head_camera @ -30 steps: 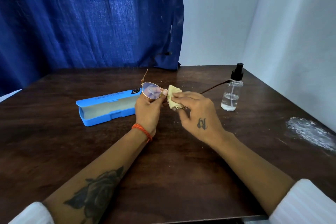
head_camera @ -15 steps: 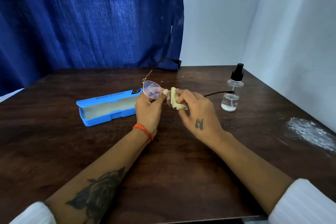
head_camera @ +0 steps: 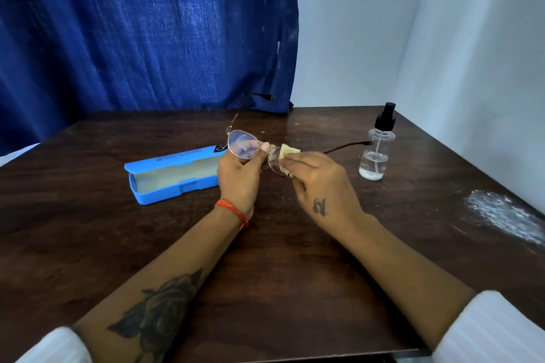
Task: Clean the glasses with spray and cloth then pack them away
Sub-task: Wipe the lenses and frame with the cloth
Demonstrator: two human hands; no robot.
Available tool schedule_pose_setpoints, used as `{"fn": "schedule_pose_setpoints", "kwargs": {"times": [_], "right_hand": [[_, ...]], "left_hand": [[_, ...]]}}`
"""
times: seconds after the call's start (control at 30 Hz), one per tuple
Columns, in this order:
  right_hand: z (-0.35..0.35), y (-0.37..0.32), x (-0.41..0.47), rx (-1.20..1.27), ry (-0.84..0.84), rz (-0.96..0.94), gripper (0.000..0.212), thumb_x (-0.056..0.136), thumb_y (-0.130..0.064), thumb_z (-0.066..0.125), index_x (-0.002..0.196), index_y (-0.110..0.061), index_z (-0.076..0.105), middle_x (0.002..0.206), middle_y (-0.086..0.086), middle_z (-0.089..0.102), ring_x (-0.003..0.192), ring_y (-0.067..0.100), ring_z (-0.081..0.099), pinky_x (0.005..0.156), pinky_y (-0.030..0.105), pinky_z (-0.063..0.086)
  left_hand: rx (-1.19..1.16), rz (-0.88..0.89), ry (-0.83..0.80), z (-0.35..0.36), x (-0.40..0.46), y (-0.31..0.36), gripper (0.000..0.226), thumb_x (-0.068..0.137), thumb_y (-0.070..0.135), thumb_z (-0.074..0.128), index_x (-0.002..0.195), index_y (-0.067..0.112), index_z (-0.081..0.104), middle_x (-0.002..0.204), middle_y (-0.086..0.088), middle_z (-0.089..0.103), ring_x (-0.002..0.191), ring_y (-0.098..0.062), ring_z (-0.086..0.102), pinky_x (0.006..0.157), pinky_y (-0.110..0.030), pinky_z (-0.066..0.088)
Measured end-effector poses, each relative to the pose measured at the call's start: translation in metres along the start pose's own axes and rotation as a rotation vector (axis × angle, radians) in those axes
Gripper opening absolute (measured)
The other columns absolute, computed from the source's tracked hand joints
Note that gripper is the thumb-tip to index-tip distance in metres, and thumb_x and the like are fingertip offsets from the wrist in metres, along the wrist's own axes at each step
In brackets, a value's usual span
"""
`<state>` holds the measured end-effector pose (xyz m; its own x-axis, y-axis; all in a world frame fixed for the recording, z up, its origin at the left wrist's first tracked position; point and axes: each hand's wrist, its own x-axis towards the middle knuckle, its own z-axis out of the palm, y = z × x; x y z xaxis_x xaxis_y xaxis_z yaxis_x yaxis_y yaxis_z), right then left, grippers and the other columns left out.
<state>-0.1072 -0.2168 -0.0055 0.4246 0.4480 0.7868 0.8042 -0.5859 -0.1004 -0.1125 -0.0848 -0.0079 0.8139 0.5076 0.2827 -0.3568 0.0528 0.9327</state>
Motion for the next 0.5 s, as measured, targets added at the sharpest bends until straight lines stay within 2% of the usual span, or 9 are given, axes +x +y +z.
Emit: {"fn": "schedule_pose_setpoints", "kwargs": {"times": [0.1,0.2,0.27,0.37,0.43,0.5], "right_hand": [[0.0036,-0.0027,0.0025,0.027,0.032,0.038,0.04,0.062,0.018,0.065,0.097,0.002,0.071,0.098,0.018,0.071,0.091,0.031,0.067,0.086,0.033,0.05],[0.0043,-0.0031,0.0009,0.125,0.019,0.031,0.039,0.06,0.018,0.064,0.093,-0.001,0.072,0.096,0.015,0.072,0.092,0.027,0.067,0.089,0.033,0.048],[0.0027,-0.0026,-0.0016,0.172,-0.013,0.021,0.036,0.059,0.016,0.065,0.088,-0.003,0.074,0.092,0.012,0.073,0.089,0.025,0.069,0.087,0.032,0.051],[-0.0014,-0.0002,-0.0035,0.15,-0.045,0.014,0.031,0.054,0.015,0.067,0.077,-0.004,0.074,0.083,0.011,0.074,0.079,0.025,0.07,0.075,0.033,0.057],[-0.0026,0.0008,-0.0031,0.088,-0.043,0.026,0.029,0.051,0.015,0.066,0.072,-0.003,0.074,0.077,0.011,0.074,0.073,0.027,0.069,0.067,0.034,0.059],[-0.0018,-0.0005,-0.002,0.039,-0.021,0.044,0.029,0.052,0.015,0.064,0.076,0.0,0.073,0.077,0.013,0.073,0.073,0.03,0.068,0.066,0.035,0.058]], "left_hand": [[0.005,-0.01,-0.021,0.0016,-0.0027,-0.0008,0.008,0.081,0.01,0.066,0.087,0.011,0.06,0.09,-0.018,0.064,0.087,-0.029,0.06,0.087,-0.045,0.048],[-0.015,-0.006,0.007,0.0009,-0.0024,-0.0003,0.012,0.081,0.008,0.065,0.091,0.003,0.06,0.082,-0.013,0.062,0.079,-0.022,0.057,0.079,-0.039,0.047],[-0.015,-0.011,0.008,0.0004,-0.0011,-0.0002,0.005,0.081,0.006,0.065,0.085,0.008,0.061,0.082,-0.01,0.063,0.081,-0.022,0.058,0.08,-0.038,0.048],[0.001,-0.003,0.01,-0.0001,-0.0003,0.0004,0.011,0.081,0.005,0.065,0.079,0.016,0.061,0.081,-0.005,0.063,0.084,-0.02,0.059,0.081,-0.036,0.048],[0.026,0.011,0.01,-0.0001,-0.0005,0.0014,0.006,0.081,0.007,0.065,0.084,0.011,0.062,0.081,-0.003,0.064,0.083,-0.017,0.06,0.083,-0.035,0.05],[0.013,0.013,0.004,0.0006,-0.001,0.0017,0.008,0.081,0.004,0.064,0.089,0.005,0.061,0.082,-0.006,0.064,0.081,-0.017,0.061,0.085,-0.035,0.049]]}}
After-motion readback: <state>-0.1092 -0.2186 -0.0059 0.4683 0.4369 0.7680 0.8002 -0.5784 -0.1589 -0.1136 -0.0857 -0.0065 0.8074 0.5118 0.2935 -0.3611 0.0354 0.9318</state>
